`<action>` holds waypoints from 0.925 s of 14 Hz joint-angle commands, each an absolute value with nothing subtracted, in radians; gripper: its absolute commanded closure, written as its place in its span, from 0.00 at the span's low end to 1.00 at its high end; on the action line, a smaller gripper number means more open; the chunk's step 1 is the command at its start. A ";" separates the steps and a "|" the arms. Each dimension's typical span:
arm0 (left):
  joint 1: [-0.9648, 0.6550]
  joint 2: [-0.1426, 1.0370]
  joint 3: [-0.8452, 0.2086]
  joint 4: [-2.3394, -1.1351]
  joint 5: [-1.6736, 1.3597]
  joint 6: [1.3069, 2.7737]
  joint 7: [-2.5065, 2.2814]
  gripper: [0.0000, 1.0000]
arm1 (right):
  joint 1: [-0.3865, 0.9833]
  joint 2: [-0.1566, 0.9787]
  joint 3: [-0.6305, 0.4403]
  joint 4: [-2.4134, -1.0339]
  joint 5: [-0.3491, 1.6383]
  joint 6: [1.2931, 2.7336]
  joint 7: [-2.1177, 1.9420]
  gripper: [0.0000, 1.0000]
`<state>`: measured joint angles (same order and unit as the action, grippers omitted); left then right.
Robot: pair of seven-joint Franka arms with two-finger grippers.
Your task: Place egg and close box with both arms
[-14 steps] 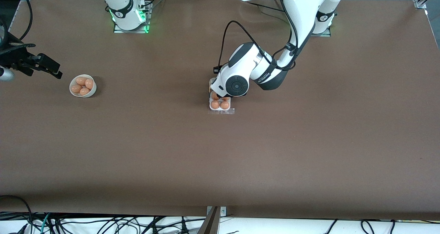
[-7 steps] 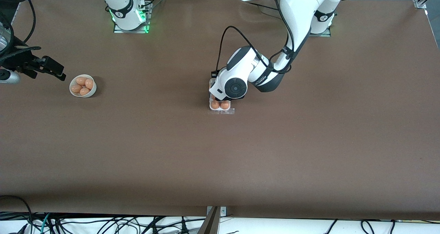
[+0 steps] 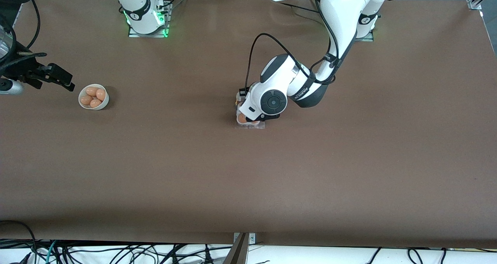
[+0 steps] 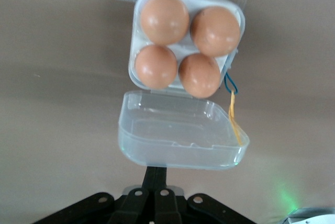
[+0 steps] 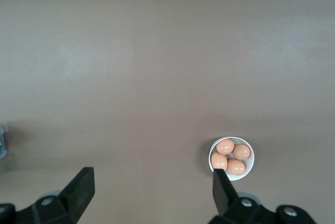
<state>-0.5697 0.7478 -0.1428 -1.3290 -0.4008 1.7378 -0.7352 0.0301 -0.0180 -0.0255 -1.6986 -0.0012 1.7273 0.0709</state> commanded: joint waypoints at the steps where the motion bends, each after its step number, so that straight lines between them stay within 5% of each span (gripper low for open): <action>1: -0.584 0.762 -0.130 -1.304 -0.400 1.769 -0.739 1.00 | 0.018 -0.018 -0.015 -1.701 -0.008 1.729 0.055 0.00; 5: -0.574 0.758 -0.127 -1.292 -0.368 1.801 -0.736 1.00 | 0.018 -0.018 -0.015 -1.701 -0.008 1.727 0.055 0.00; 8: -0.565 0.739 -0.100 -1.253 -0.365 1.770 -0.739 0.88 | 0.018 -0.018 -0.015 -1.701 -0.008 1.727 0.055 0.00; 10: -0.565 0.697 -0.037 -1.233 -0.357 1.764 -0.739 0.58 | 0.018 -0.018 -0.015 -1.701 -0.008 1.727 0.055 0.00; 12: -0.558 0.644 0.000 -1.226 -0.310 1.764 -0.736 0.11 | 0.018 -0.018 -0.015 -1.703 -0.008 1.727 0.055 0.00; 13: -0.546 0.621 0.009 -1.214 -0.272 1.763 -0.736 0.00 | 0.018 -0.018 -0.015 -1.703 -0.008 1.727 0.055 0.00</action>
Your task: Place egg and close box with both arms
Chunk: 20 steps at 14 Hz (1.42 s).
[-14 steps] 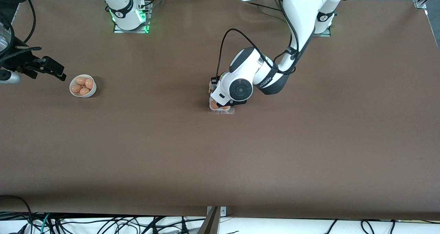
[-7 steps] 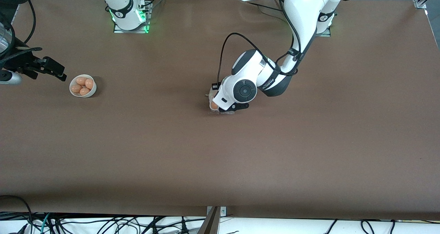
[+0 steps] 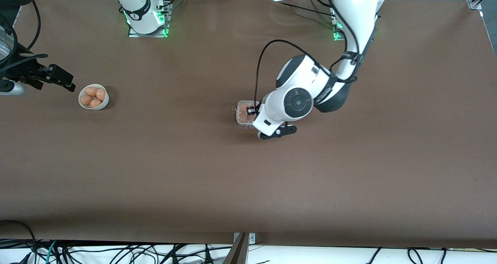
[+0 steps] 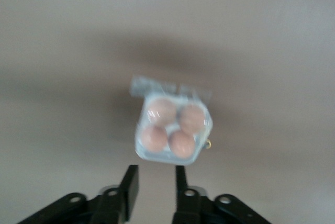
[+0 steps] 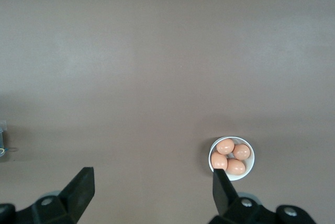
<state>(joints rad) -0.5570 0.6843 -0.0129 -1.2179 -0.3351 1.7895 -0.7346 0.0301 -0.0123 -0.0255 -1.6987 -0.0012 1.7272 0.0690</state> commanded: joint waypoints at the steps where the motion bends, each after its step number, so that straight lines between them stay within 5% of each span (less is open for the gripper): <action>1: -0.539 0.606 0.011 -1.203 -0.241 1.755 -0.736 0.00 | 0.018 -0.018 -0.015 -1.703 -0.008 1.727 0.055 0.00; 7: -0.394 0.578 0.040 -1.026 -0.106 1.491 -0.545 0.00 | 0.018 -0.018 -0.015 -1.701 -0.008 1.727 0.055 0.00; 20: -0.111 0.520 0.060 -1.031 0.015 1.416 -0.186 0.00 | 0.018 -0.018 -0.015 -1.701 -0.008 1.727 0.057 0.00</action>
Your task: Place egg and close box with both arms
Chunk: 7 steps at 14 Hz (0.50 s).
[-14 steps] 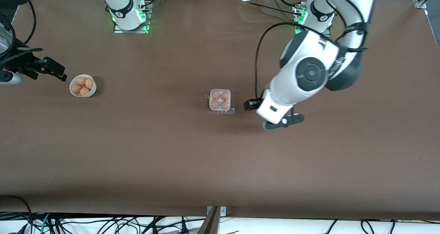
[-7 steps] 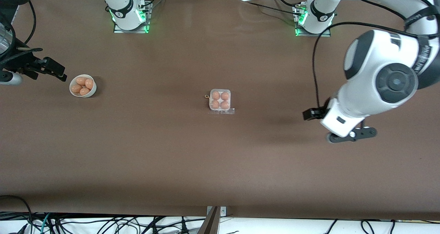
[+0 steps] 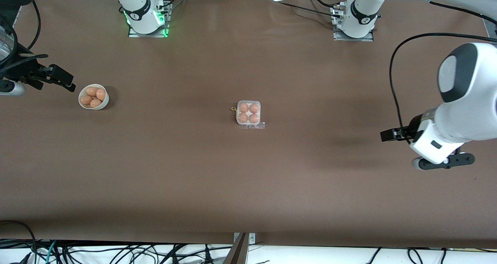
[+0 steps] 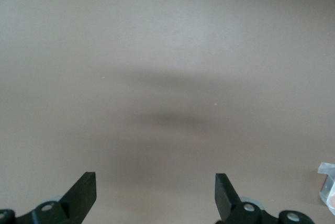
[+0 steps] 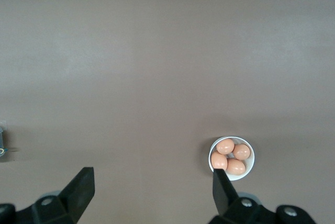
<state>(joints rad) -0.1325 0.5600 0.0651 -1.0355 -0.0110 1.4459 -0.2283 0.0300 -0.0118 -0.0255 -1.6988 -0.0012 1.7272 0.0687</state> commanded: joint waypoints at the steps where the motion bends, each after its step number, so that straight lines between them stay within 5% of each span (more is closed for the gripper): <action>1: -0.103 0.505 0.058 -1.049 0.015 1.419 -0.154 0.00 | 0.018 -0.018 -0.015 -1.701 -0.008 1.727 0.057 0.00; 7: -0.026 0.332 0.057 -1.277 0.015 1.520 0.009 0.00 | 0.018 -0.018 -0.015 -1.701 -0.006 1.727 0.058 0.00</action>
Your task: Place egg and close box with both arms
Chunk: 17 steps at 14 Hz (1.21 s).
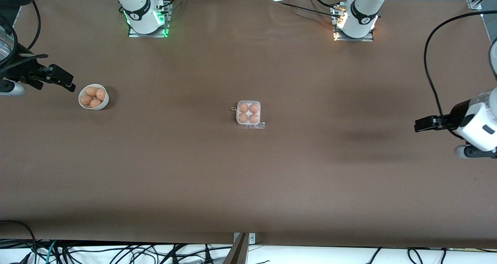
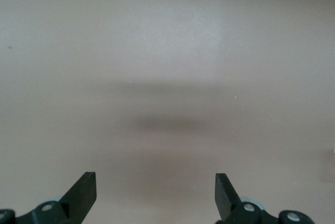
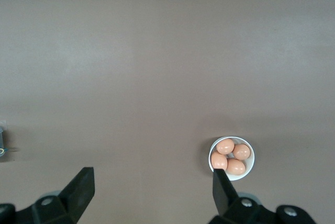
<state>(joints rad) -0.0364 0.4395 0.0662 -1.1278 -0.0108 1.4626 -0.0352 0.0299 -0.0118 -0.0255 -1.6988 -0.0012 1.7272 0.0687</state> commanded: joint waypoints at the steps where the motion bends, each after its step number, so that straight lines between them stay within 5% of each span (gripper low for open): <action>1: -0.020 0.284 0.057 -1.343 0.015 1.555 0.009 0.00 | 0.018 -0.018 -0.015 -1.701 -0.006 1.726 0.057 0.00; 6: 0.028 0.169 0.051 -1.497 0.009 1.589 0.017 0.00 | 0.018 -0.018 -0.015 -1.701 -0.006 1.727 0.057 0.00; 17: 0.015 0.032 0.028 -1.631 0.003 1.589 0.017 0.00 | 0.017 -0.018 -0.015 -1.703 -0.005 1.726 0.057 0.00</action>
<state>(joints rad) 0.0159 0.0679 0.0285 -1.5853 -0.0108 1.5679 -0.0023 0.0297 -0.0117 -0.0255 -1.6988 -0.0012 1.7272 0.0687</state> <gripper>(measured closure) 0.000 0.000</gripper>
